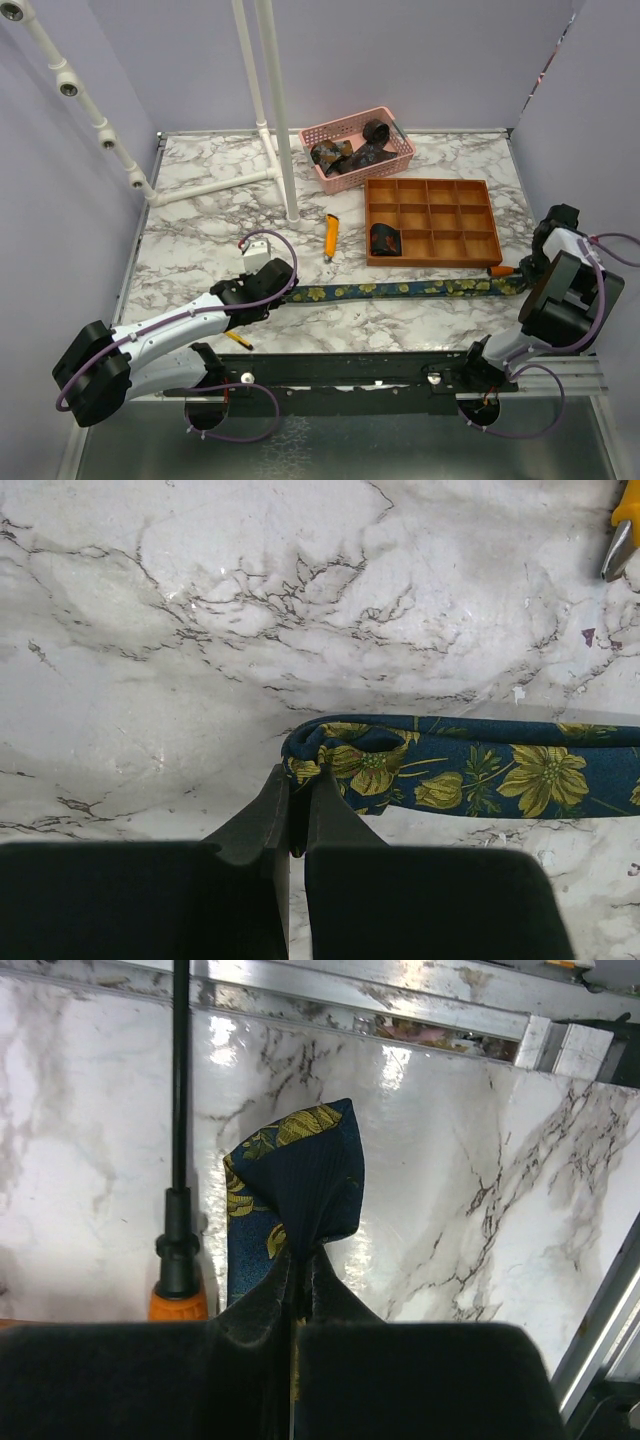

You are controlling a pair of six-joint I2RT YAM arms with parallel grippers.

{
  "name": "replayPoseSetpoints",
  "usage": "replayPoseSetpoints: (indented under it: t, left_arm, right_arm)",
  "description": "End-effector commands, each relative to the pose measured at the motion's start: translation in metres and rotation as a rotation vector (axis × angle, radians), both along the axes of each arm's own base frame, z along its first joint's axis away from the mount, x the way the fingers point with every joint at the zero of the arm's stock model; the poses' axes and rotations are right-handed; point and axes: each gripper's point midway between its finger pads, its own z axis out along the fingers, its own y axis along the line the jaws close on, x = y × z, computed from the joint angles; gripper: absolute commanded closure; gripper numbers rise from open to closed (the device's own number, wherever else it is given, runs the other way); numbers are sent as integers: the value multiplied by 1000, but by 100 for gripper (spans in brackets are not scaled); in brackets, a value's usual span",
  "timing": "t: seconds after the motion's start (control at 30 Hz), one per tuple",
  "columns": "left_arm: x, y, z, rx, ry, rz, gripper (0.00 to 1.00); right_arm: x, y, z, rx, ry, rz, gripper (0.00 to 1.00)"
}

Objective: Roll the ties
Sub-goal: Flatten out the tie at the center of the board.

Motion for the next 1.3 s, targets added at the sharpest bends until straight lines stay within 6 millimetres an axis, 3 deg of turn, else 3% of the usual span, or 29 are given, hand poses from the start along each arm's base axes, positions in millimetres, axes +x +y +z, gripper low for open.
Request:
replayPoseSetpoints:
  t: [0.0,0.27,0.4,0.47,0.67,0.9,1.1,1.27]
  left_arm:
    - [0,26,-1,103,-19,52,100]
    - [0,26,-2,110,-17,52,100]
    - [-1,22,-3,96,-11,34,100]
    - [-2,17,-4,81,-5,12,100]
    - [-6,10,-7,55,2,-12,100]
    - [-8,9,-6,33,-8,-13,100]
    - [-8,8,-4,27,-17,-17,100]
    - [-8,7,-3,21,-18,-17,100]
  right_arm:
    - [8,-27,14,-97,1,-30,100]
    - [17,-21,2,-51,-22,16,100]
    - [35,-5,3,21,-113,98,100]
    - [42,5,6,44,-153,126,92]
    - [43,29,12,83,-216,161,52]
    - [44,45,34,83,-265,161,13]
    - [45,52,54,59,-320,171,7]
    - [59,81,89,1,-419,322,10]
